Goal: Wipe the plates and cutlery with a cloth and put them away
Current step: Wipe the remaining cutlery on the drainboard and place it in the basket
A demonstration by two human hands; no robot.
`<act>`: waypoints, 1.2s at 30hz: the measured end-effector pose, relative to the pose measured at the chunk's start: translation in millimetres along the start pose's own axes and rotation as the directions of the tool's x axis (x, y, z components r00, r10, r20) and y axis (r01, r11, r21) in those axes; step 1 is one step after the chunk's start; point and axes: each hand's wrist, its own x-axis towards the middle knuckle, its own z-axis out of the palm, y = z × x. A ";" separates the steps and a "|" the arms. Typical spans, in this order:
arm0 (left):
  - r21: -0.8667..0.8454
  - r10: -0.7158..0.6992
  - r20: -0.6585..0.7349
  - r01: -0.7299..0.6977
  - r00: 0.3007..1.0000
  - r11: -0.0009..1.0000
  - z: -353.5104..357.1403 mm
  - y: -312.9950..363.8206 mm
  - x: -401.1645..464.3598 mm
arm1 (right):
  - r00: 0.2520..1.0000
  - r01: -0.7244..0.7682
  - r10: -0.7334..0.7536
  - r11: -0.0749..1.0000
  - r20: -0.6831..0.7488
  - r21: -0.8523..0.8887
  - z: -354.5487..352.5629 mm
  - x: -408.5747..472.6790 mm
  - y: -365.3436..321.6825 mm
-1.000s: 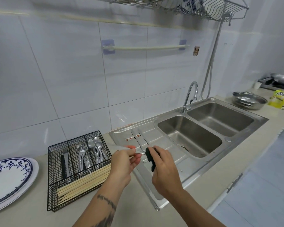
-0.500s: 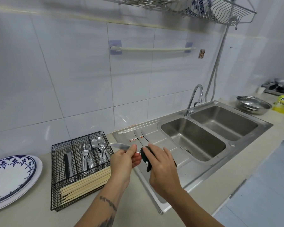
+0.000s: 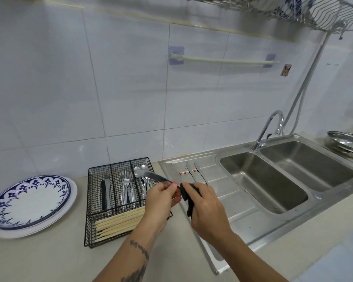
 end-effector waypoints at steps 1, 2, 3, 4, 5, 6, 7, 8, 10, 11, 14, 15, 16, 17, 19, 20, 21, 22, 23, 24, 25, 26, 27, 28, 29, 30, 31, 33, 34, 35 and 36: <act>-0.002 0.008 -0.026 -0.008 1.000 1.000 -2.2 0.9 1.1 | 1.000 0.019 -0.019 1.000 0.015 -0.007 5.1 2.3 -2.2; -0.015 0.007 -0.058 -0.008 0.998 1.000 -5.3 1.5 3.3 | 0.999 0.030 -0.030 0.999 0.040 -0.011 10.3 4.2 -2.6; -0.035 0.002 -0.092 -0.005 0.996 0.999 -9.3 2.2 5.7 | 0.997 0.035 -0.034 0.999 0.072 -0.016 14.8 5.3 -1.9; -0.049 -0.005 -0.128 -0.001 0.992 0.999 -14.4 3.1 9.2 | 0.994 0.035 -0.032 0.999 0.103 -0.024 18.8 6.3 0.2; -0.053 -0.007 -0.168 -0.002 0.986 0.999 -20.7 3.7 14.5 | 0.992 0.032 -0.027 0.999 0.125 -0.037 22.0 7.2 3.2; -0.040 -0.008 -0.210 0.000 0.978 0.999 -28.0 4.8 20.3 | 0.991 0.032 -0.025 0.998 0.133 -0.051 25.0 8.5 6.1; -0.010 -0.006 -0.251 0.004 0.968 1.000 -36.2 6.1 26.8 | 0.990 0.033 -0.024 0.997 0.137 -0.064 27.7 10.4 8.1; 0.031 -0.004 -0.285 0.013 0.959 0.999 -44.7 8.3 33.9 | 0.990 0.036 -0.026 0.997 0.139 -0.074 29.7 13.2 8.9; 0.124 -0.001 -0.329 0.045 0.944 0.991 -62.2 12.2 48.5 | 0.990 0.057 -0.046 0.995 0.136 -0.084 33.3 20.2 8.0; 0.168 0.004 -0.345 0.058 0.939 0.984 -70.7 14.1 55.6 | 0.989 0.072 -0.060 0.994 0.137 -0.085 35.4 23.9 7.4; 0.319 0.042 -0.408 0.100 0.912 0.942 -95.7 20.5 79.4 | 0.984 0.111 -0.100 0.991 0.146 -0.068 43.0 34.4 9.2; 0.355 0.047 -0.429 0.120 0.902 0.927 -105.0 23.6 86.9 | 0.983 0.116 -0.107 0.992 0.151 -0.057 46.4 37.0 11.2; 0.372 0.040 -0.447 0.145 0.894 0.917 -113.3 29.0 91.5 | 0.982 0.115 -0.106 0.992 0.156 -0.047 50.1 38.5 14.0; 0.382 0.027 -0.459 0.170 0.888 0.909 -121.6 33.2 96.8 | 0.982 0.107 -0.100 0.993 0.161 -0.041 53.9 38.9 16.6; 0.410 0.015 -0.475 0.206 0.880 0.889 -136.0 40.9 104.7 | 0.982 0.084 -0.077 0.996 0.174 -0.031 61.3 37.3 20.5; 0.433 0.016 -0.495 0.231 0.869 0.871 -141.1 44.1 107.6 | 0.982 0.071 -0.065 0.997 0.179 -0.028 64.8 36.0 21.9; 0.455 0.028 -0.513 0.244 0.858 0.857 -145.4 45.5 110.9 | 0.981 0.057 -0.052 0.998 0.189 -0.023 68.0 34.7 22.9; 0.467 0.036 -0.522 0.251 0.852 0.848 -148.9 46.6 114.0 | 0.978 0.044 -0.040 0.999 0.203 -0.016 70.6 33.8 23.4; 0.488 0.048 -0.524 0.253 0.850 0.836 -152.3 45.7 117.6 | 0.976 0.031 -0.028 0.999 0.217 -0.009 72.7 33.1 24.2; 0.511 0.050 -0.526 0.269 0.849 0.817 -154.2 44.8 119.9 | 0.974 0.019 -0.018 1.000 0.225 -0.003 73.9 33.0 25.5; 0.543 0.052 -0.514 0.278 0.856 0.792 -156.5 42.4 123.4 | 0.974 0.007 -0.007 1.000 0.224 0.004 74.5 33.7 27.1; 0.577 0.041 -0.495 0.293 0.868 0.762 -158.5 39.9 125.8 | 0.976 -0.008 0.005 1.000 0.220 0.011 74.8 34.8 29.6; 0.612 0.041 -0.477 0.298 0.878 0.733 -160.2 36.7 127.5 | 0.976 -0.027 0.023 0.999 0.217 0.017 74.2 36.0 32.5; 0.637 0.039 -0.462 0.301 0.886 0.709 -160.9 33.7 128.4 | 0.975 -0.049 0.044 0.999 0.217 0.016 73.0 37.0 36.3; 0.659 0.043 -0.451 0.300 0.892 0.690 -162.4 28.9 131.3 | 0.974 -0.072 0.068 0.997 0.214 0.009 71.3 37.4 41.4; 0.686 0.056 -0.442 0.297 0.895 0.664 -162.3 25.7 132.0 | 0.973 -0.096 0.095 0.995 0.208 -0.003 69.4 36.8 47.6; 0.718 0.075 -0.436 0.297 0.897 0.629 -163.7 22.1 133.4 | 0.971 -0.122 0.122 0.992 0.204 -0.012 67.4 35.5 54.9; 0.763 0.098 -0.436 0.309 0.895 0.568 -162.4 18.9 132.0 | 0.966 -0.173 0.172 0.985 0.196 -0.008 63.0 31.4 70.4; 0.781 0.113 -0.439 0.316 0.891 0.539 -162.0 17.4 131.4 | 0.962 -0.201 0.198 0.980 0.189 -0.003 61.0 28.9 77.2; 0.796 0.133 -0.430 0.306 0.893 0.522 -161.3 15.5 132.0 | 0.958 -0.229 0.225 0.973 0.177 0.003 58.9 26.4 83.4; 0.809 0.162 -0.418 0.285 0.894 0.514 -157.6 14.9 130.7 | 0.954 -0.256 0.251 0.967 0.163 0.012 56.9 24.1 89.1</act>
